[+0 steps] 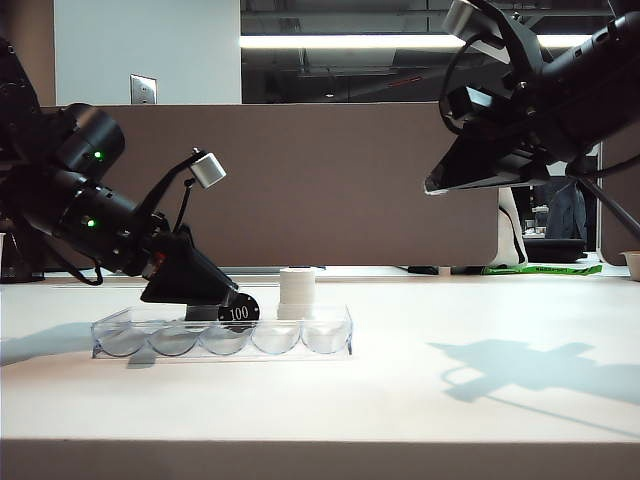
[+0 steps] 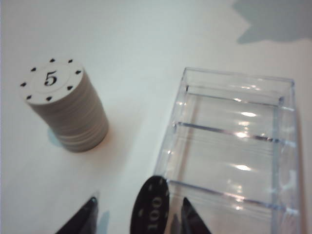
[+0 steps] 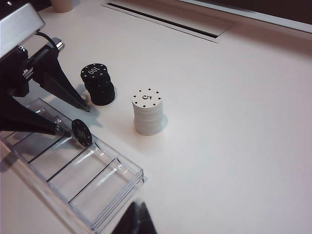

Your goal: Pick up the chip in the box and place it on the pile of chips with the same color.

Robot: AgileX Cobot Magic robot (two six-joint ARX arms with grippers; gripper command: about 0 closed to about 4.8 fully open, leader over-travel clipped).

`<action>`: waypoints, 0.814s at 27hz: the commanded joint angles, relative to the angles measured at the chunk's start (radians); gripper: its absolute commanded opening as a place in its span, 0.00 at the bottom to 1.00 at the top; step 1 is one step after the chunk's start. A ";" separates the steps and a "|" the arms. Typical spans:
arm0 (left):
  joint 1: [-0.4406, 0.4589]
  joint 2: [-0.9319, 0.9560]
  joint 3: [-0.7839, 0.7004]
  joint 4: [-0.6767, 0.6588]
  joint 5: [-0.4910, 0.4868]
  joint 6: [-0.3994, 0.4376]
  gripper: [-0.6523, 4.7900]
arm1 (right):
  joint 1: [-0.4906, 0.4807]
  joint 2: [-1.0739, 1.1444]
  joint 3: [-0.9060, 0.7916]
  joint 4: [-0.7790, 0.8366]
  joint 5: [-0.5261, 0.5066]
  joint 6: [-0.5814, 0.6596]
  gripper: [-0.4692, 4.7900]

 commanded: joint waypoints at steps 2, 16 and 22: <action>-0.007 0.013 0.006 0.031 0.000 -0.003 0.52 | 0.001 -0.004 0.005 0.011 -0.006 0.003 0.08; -0.008 0.043 0.010 0.063 -0.018 -0.019 0.51 | 0.001 -0.004 0.005 0.010 -0.006 0.002 0.08; -0.008 0.048 0.011 0.091 -0.017 -0.047 0.49 | 0.001 -0.004 0.005 0.010 -0.006 0.002 0.08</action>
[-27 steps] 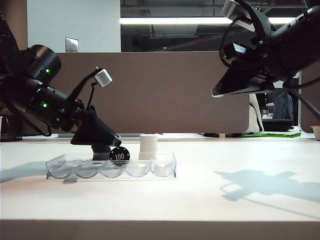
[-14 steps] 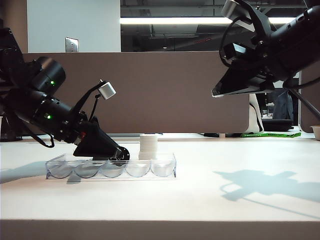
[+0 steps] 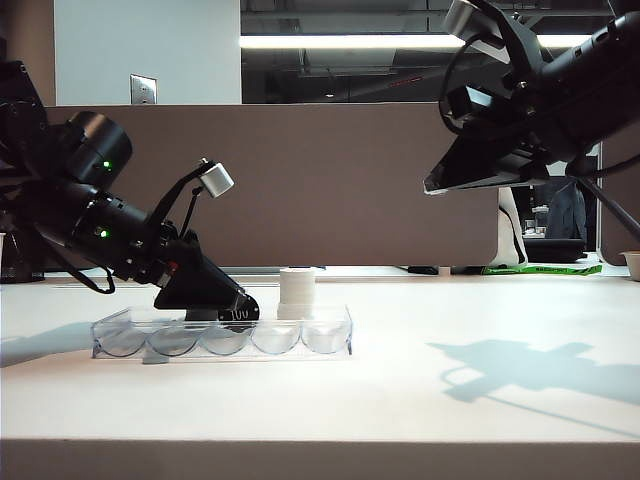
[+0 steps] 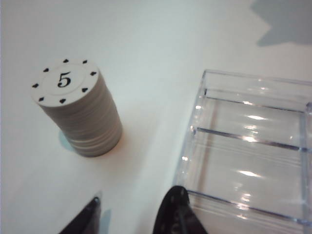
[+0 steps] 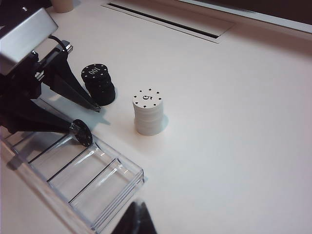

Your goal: Pick up the chip in the box and place it on the pile of chips with the same color.

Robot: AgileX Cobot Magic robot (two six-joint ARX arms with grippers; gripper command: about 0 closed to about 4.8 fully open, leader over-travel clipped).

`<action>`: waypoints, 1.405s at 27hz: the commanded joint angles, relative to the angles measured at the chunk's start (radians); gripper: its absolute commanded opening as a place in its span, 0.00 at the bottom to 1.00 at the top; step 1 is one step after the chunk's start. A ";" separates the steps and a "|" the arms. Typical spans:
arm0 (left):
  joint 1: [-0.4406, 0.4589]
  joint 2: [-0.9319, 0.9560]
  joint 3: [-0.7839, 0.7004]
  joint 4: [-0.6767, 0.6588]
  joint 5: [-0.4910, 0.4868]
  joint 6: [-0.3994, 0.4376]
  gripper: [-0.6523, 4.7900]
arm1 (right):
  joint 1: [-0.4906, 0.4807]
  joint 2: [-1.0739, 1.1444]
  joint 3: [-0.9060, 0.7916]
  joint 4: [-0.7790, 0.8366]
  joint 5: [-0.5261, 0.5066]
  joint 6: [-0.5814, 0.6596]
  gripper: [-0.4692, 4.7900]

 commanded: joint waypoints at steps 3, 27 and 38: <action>-0.002 0.006 0.003 0.002 0.002 -0.004 0.45 | 0.000 -0.004 0.005 0.010 -0.006 0.002 0.08; -0.002 0.007 0.003 -0.002 0.028 -0.045 0.45 | 0.000 0.000 0.005 0.009 -0.005 0.002 0.08; -0.002 0.006 0.003 -0.010 0.032 -0.048 0.44 | 0.000 0.000 0.005 0.009 -0.005 0.002 0.08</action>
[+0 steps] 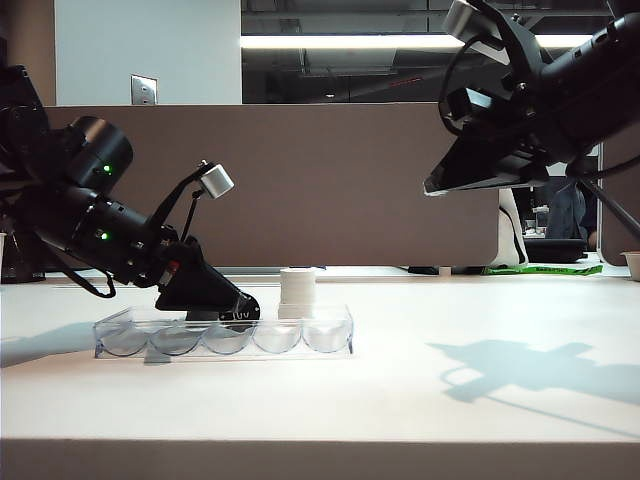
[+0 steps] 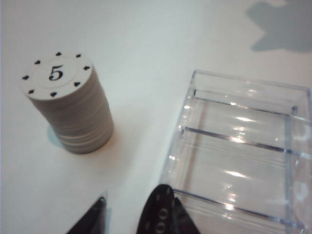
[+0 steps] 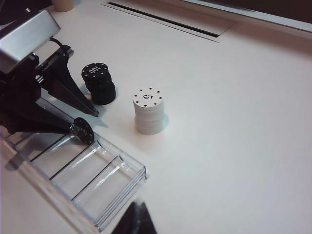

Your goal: Pick up the chip in the box and place it on the pile of chips with the same color.

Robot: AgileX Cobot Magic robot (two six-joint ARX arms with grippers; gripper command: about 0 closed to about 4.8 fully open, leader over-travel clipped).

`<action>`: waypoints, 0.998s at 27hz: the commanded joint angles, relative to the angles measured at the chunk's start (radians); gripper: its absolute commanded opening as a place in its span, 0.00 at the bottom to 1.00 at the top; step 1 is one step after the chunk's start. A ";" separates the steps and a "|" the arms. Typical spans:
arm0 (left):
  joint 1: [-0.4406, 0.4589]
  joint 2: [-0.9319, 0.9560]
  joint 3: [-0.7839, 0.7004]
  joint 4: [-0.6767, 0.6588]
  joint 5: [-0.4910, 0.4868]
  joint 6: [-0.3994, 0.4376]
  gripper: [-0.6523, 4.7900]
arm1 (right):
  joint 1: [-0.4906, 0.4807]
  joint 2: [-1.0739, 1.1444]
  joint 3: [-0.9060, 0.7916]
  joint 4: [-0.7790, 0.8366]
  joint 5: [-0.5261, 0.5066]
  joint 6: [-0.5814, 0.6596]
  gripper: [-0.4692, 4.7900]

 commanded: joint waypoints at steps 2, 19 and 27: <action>-0.002 -0.005 0.003 -0.010 0.012 -0.003 0.44 | 0.000 -0.002 0.005 0.010 -0.005 0.002 0.08; -0.002 -0.006 0.003 -0.016 0.053 -0.050 0.44 | 0.000 -0.002 0.005 0.009 -0.002 0.002 0.08; -0.002 -0.006 0.003 -0.009 0.053 -0.054 0.44 | 0.000 -0.002 0.005 0.009 -0.002 0.002 0.08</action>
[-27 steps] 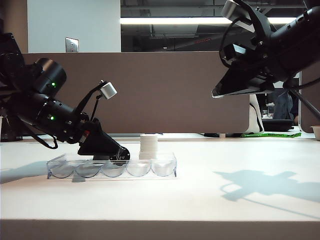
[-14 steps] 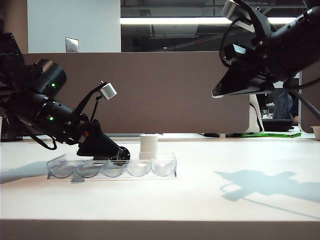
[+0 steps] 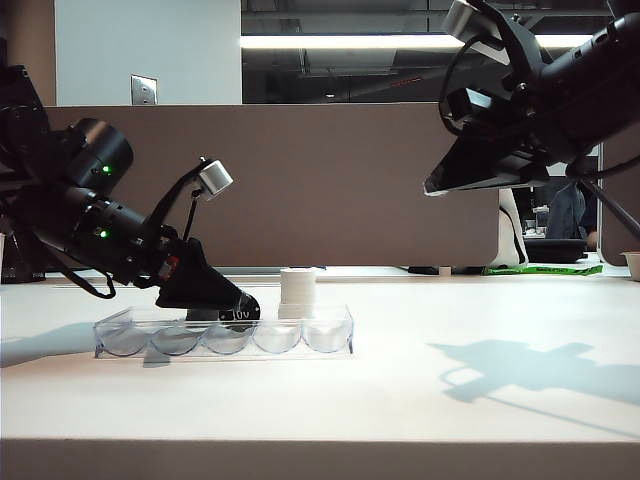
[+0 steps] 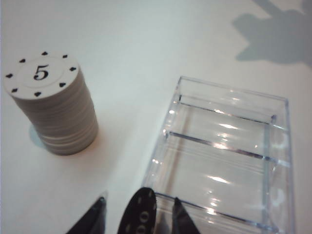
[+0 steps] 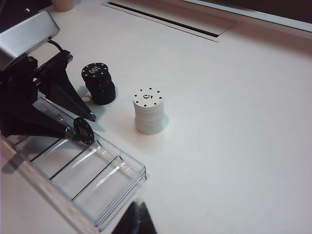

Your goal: Pick up the chip in the box and place it on the pile of chips with the same color.

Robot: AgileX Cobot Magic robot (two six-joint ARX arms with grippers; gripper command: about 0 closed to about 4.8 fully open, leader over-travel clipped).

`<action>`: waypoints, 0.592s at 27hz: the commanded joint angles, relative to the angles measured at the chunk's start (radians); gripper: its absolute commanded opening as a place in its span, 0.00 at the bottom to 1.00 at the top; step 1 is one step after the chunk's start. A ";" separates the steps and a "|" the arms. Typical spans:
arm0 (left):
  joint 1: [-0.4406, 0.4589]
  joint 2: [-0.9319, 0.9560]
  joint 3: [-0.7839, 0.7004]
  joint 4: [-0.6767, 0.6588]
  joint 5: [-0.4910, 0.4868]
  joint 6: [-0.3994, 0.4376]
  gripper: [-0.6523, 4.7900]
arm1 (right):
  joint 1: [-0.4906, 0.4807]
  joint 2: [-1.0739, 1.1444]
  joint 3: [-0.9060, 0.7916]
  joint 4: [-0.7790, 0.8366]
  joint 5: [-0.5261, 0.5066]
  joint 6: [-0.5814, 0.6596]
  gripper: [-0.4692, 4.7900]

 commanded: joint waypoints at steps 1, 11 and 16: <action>-0.001 -0.005 0.003 0.019 0.011 -0.013 0.44 | 0.000 -0.002 0.005 0.009 -0.003 0.002 0.08; -0.001 -0.005 0.003 0.047 0.011 -0.052 0.36 | 0.000 -0.002 0.005 -0.002 -0.003 0.002 0.08; -0.001 -0.005 0.003 0.046 0.011 -0.051 0.34 | 0.000 -0.002 0.005 -0.013 -0.003 -0.005 0.08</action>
